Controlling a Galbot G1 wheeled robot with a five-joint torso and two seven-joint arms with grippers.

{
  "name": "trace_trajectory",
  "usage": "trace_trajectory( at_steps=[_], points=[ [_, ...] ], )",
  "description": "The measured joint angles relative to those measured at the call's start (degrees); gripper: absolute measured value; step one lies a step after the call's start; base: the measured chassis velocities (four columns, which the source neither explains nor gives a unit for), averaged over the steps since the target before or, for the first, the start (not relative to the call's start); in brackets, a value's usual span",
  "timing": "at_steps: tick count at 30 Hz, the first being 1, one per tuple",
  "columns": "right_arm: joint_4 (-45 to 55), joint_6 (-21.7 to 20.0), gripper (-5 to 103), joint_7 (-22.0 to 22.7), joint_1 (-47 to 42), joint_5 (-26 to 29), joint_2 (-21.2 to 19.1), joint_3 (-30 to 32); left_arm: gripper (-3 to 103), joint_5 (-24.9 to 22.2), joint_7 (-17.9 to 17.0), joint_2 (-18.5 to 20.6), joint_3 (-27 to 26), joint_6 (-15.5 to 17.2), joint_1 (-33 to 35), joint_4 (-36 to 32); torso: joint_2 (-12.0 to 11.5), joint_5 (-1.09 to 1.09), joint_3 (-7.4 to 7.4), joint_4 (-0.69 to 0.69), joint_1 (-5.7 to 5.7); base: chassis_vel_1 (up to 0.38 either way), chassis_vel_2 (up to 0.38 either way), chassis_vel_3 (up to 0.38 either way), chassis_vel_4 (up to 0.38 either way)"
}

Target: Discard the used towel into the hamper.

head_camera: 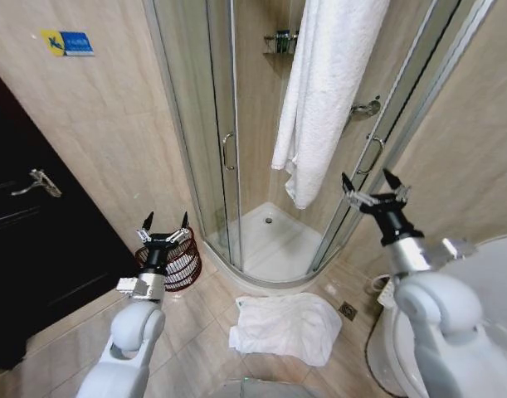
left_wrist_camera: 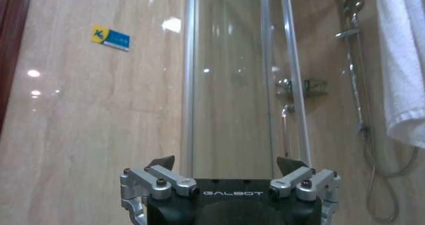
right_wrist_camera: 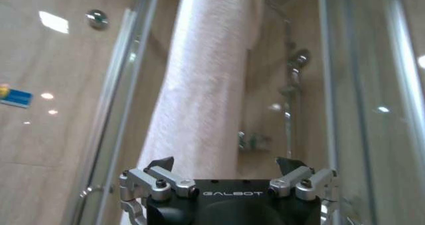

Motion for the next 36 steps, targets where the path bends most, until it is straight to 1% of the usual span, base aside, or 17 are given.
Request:
trace_trajectory(
  at_steps=[3,4,7,8,9,11,15,16,19,20,23,26,29,31,33,36],
  points=[
    [-4.1,-0.1,100,-0.5,6.5,0.3,-3.0,-4.0,100,0.0,0.0,-1.3,-0.3,-0.9,0.5,0.1,0.0,0.0,-0.04,0.0,-0.05,0.0,0.0,0.0,0.0],
    [-4.1,-0.1,100,-0.5,6.5,0.3,-3.0,-4.0,100,0.0,0.0,-1.3,-0.3,-0.9,0.5,0.1,0.0,0.0,-0.04,0.0,-0.05,0.0,0.0,0.0,0.0],
    [-10.0,0.0,100,-0.5,15.0,1.4,-4.6,-8.3,100,0.3,0.1,-2.4,-0.5,-2.1,-0.4,2.4,-0.1,-0.02,-0.05,-0.01,-0.06,0.0,0.0,0.0,0.0],
    [-11.3,0.0,100,-0.5,17.1,1.6,-4.6,-9.3,100,0.4,0.1,-2.7,-0.5,-2.3,-0.7,3.0,-0.1,-0.03,-0.06,0.0,-0.06,0.0,0.0,0.0,0.0],
    [-11.3,0.0,100,-0.5,17.1,1.6,-4.6,-9.3,100,0.4,0.1,-2.7,-0.5,-2.3,-0.7,3.0,-0.1,-0.03,-0.06,0.0,-0.06,0.0,0.0,0.0,0.0],
    [-14.1,0.1,100,-0.5,22.0,2.2,-3.6,-12.9,100,0.5,0.1,-3.2,-0.6,-2.3,-1.1,3.6,-0.1,-0.01,-0.07,-0.01,-0.06,0.0,0.0,0.0,0.0],
    [-18.7,0.1,100,0.2,30.2,2.2,0.8,-20.3,100,0.5,0.1,-2.7,-0.7,-2.2,-1.8,4.7,-0.2,-0.02,-0.1,-0.01,-0.08,0.0,0.0,0.0,0.0],
    [-18.7,0.1,100,0.2,30.2,2.2,0.8,-20.3,100,0.5,0.1,-2.7,-0.7,-2.2,-1.8,4.7,-0.2,-0.02,-0.1,-0.01,-0.08,0.0,0.0,0.0,0.0],
    [-22.6,-0.6,100,2.9,36.6,0.6,4.2,-24.2,100,0.4,0.1,-2.2,-1.0,-2.2,-2.0,5.4,-0.2,-0.05,-0.11,0.01,-0.09,0.0,0.0,0.0,0.0],
    [-22.6,-0.6,100,2.9,36.6,0.6,4.2,-24.2,100,0.4,0.1,-2.2,-1.0,-2.2,-2.0,5.4,-0.2,-0.05,-0.11,0.01,-0.09,0.0,0.0,0.0,0.0],
    [-24.6,-1.9,100,5.7,40.4,-0.6,6.5,-25.6,100,-0.1,0.1,-1.7,-1.7,-2.4,-1.6,5.4,-0.2,-0.04,-0.13,0.0,-0.12,0.0,0.0,0.0,0.0],
    [-25.2,-2.7,100,7.0,41.4,-0.9,7.2,-26.3,100,-0.5,0.1,-1.5,-2.1,-2.6,-1.4,5.3,-0.2,-0.03,-0.13,-0.01,-0.12,0.0,0.0,0.0,0.0],
    [-25.8,-2.7,101,7.2,41.9,-1.3,7.7,-26.8,100,-0.7,0.1,-1.5,-2.2,-2.8,-1.4,5.1,-0.2,-0.02,-0.14,-0.01,-0.13,0.0,0.0,0.0,0.0],
    [-26.8,-2.5,94,7.3,42.7,-1.5,8.1,-27.1,100,-0.7,0.1,-1.5,-2.1,-3.0,-1.4,4.9,-0.2,-0.02,-0.14,-0.02,-0.13,0.0,0.0,0.0,0.0],
    [-27.3,-2.2,94,7.3,43.1,-1.5,8.1,-27.2,100,-0.7,0.1,-1.6,-2.0,-3.0,-1.4,4.8,-0.3,-0.02,-0.15,-0.02,-0.13,0.0,0.0,0.0,0.0],
    [-28.9,-1.5,82,7.2,43.8,-1.6,8.1,-27.2,100,-0.6,0.1,-2.0,-1.8,-3.1,-1.2,4.3,-0.3,-0.02,-0.15,-0.01,-0.13,0.0,0.0,0.0,0.0]
  ],
)
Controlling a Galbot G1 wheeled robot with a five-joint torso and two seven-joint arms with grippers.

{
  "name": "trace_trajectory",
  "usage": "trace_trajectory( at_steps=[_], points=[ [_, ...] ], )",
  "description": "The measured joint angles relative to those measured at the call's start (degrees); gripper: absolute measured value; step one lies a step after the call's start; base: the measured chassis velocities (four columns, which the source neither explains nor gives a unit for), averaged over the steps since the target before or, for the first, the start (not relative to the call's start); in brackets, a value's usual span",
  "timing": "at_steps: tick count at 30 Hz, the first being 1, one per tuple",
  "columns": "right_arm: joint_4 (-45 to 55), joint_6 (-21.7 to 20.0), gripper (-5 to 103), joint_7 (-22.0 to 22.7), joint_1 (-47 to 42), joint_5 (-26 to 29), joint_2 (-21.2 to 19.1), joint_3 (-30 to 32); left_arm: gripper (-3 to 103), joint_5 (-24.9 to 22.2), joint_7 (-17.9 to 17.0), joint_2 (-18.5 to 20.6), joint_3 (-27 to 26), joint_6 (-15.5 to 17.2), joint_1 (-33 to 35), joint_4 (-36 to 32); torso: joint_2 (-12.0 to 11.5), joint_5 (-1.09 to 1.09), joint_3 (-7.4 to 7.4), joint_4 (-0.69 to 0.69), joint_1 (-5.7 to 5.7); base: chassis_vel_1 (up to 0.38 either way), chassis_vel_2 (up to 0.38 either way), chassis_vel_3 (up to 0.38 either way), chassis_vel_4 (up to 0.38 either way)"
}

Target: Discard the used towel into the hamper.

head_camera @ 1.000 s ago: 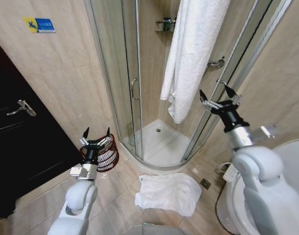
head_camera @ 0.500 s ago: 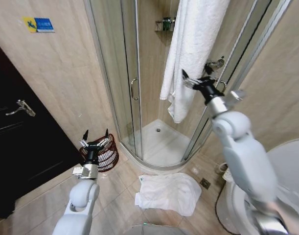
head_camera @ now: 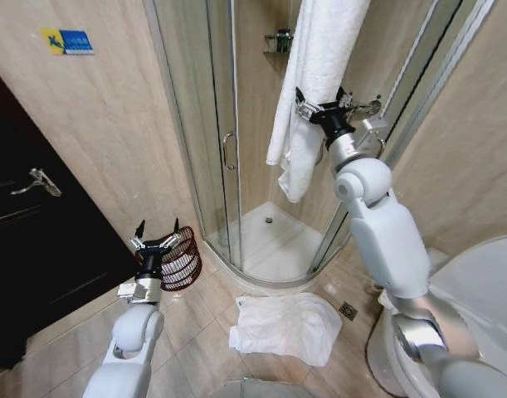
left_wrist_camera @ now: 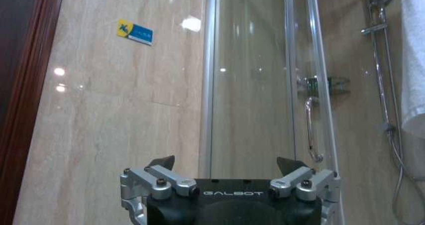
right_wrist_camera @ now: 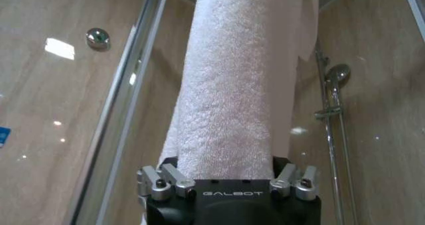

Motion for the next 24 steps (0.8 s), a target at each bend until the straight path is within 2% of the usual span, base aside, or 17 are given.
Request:
trace_trajectory(
  at_steps=[6,13,19,22,24],
  points=[
    [-0.6,0.1,70,-0.5,0.0,0.1,-0.4,0.5,100,0.2,0.0,-0.1,0.0,0.0,0.7,-0.9,0.0,0.0,-0.01,0.0,-0.01,0.0,0.0,0.0,0.0],
    [-2.7,0.5,46,-1.8,0.0,0.6,-0.7,1.1,100,0.5,0.0,-0.3,-0.3,0.0,1.5,-2.2,0.0,0.01,-0.02,0.0,-0.02,0.0,0.0,0.0,0.0],
    [-3.8,1.3,34,-3.1,-0.4,0.7,-0.7,1.5,100,0.8,-0.1,-0.1,-0.4,0.0,2.0,-2.3,0.0,0.0,-0.02,0.0,-0.02,0.0,0.0,0.0,0.0],
    [-4.4,1.7,22,-4.1,-1.1,0.7,-0.8,1.8,100,0.9,-0.1,0.8,-0.8,0.1,2.2,-2.3,0.0,0.0,-0.02,0.0,-0.02,0.0,0.0,0.0,0.0],
    [-4.6,1.8,22,-4.2,-1.2,0.7,-0.8,1.9,100,0.9,-0.2,1.0,-0.8,0.1,2.2,-2.3,0.0,0.0,-0.02,0.0,-0.03,0.0,0.0,0.0,0.0]
  ],
)
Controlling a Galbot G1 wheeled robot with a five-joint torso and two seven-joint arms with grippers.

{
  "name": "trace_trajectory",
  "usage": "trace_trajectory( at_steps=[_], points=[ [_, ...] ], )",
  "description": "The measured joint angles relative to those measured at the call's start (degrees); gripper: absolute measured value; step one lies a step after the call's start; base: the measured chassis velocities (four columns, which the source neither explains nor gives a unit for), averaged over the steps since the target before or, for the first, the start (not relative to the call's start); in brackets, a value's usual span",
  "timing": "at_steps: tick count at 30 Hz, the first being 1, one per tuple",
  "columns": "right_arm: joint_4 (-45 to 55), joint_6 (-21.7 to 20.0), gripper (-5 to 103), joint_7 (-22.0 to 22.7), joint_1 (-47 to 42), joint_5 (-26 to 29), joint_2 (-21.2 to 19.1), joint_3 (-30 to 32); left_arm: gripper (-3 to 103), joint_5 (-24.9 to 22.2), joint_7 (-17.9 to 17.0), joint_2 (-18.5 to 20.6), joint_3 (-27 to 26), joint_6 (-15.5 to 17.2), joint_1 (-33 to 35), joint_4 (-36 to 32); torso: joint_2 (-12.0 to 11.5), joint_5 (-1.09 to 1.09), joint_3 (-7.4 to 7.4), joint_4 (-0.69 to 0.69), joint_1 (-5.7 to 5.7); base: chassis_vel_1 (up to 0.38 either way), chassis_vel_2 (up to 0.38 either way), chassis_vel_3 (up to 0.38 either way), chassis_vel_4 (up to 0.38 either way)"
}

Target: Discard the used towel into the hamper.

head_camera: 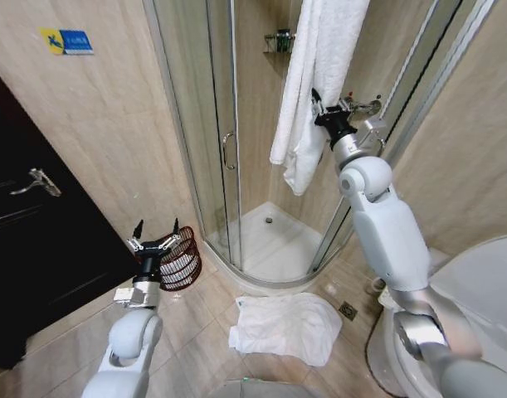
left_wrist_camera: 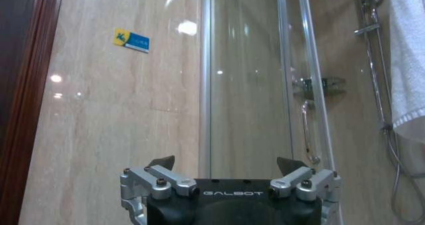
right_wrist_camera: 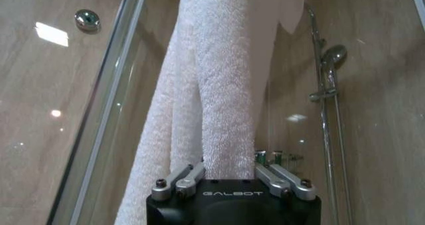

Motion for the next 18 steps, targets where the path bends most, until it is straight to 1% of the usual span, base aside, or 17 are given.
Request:
trace_trajectory(
  at_steps=[2,3,6,12,18],
  points=[
    [-0.3,0.2,14,0.0,-0.7,0.0,0.0,0.1,100,0.0,-0.2,0.2,0.1,0.3,0.1,0.0,0.0,0.0,0.0,0.0,0.0,0.0,0.0,0.0,0.0],
    [-0.3,0.2,14,0.0,-0.7,0.0,0.0,0.1,100,0.0,-0.2,0.2,0.1,0.3,0.1,0.0,0.0,0.0,0.0,0.0,0.0,0.0,0.0,0.0,0.0],
    [-0.3,0.4,5,-0.2,-1.9,0.2,-0.1,0.0,100,-0.2,-0.5,0.7,0.8,1.0,0.5,-0.2,0.0,0.01,0.0,0.0,0.0,0.0,0.0,0.0,0.0],
    [-0.4,0.7,5,-0.6,-3.1,0.2,0.0,-0.1,100,-0.1,-0.6,1.1,1.3,1.7,0.3,-0.2,0.0,0.0,0.0,0.0,0.0,0.0,0.0,0.0,0.0],
    [0.5,0.9,5,-0.8,-5.7,0.1,0.0,0.2,100,0.0,-0.7,1.0,1.2,1.7,0.6,-0.2,0.0,-0.01,-0.01,0.0,0.0,0.0,0.0,0.0,0.0]
  ],
)
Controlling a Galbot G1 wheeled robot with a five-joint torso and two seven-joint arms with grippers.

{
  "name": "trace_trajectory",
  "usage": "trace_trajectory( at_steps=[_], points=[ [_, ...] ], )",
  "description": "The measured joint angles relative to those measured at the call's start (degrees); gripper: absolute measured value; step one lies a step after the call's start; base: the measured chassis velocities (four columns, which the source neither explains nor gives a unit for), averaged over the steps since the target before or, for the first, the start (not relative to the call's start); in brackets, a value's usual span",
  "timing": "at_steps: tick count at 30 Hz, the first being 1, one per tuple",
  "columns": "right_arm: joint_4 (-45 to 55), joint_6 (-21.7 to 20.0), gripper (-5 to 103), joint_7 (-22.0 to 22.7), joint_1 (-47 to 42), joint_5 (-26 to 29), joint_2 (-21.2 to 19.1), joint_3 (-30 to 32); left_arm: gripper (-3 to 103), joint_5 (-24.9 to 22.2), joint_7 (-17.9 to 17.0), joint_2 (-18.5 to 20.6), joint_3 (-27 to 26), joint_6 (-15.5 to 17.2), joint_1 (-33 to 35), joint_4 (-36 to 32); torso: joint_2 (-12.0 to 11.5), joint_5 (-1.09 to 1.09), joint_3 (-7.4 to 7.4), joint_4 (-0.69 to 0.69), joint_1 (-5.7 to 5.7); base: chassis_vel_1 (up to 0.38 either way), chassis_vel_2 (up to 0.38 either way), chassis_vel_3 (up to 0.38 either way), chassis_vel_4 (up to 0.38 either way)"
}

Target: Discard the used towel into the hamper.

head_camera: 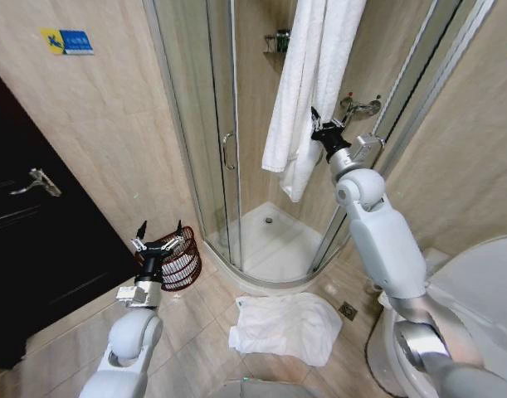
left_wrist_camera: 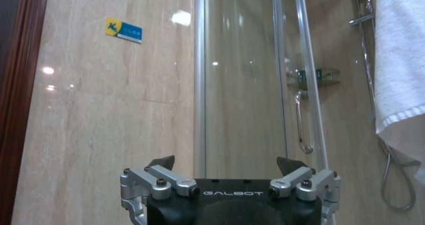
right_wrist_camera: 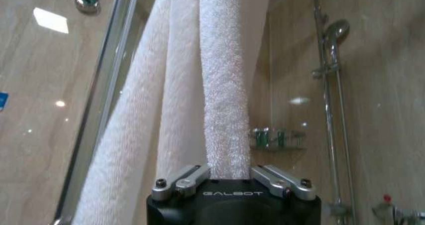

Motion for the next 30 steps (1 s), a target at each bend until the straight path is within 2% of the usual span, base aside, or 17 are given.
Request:
trace_trajectory(
  at_steps=[16,30],
  points=[
    [3.8,2.5,5,-3.3,-14.0,-3.9,0.1,3.2,100,1.2,0.4,-1.1,-0.1,-1.8,0.6,1.6,0.0,0.01,0.0,-0.01,0.0,0.0,0.0,0.0,0.0],
    [5.7,6.2,5,-4.6,-28.2,-8.9,3.5,6.2,100,1.9,0.6,-1.8,-0.2,-2.8,1.0,2.1,0.0,0.01,0.0,-0.01,0.0,0.0,0.0,0.0,0.0]
  ],
)
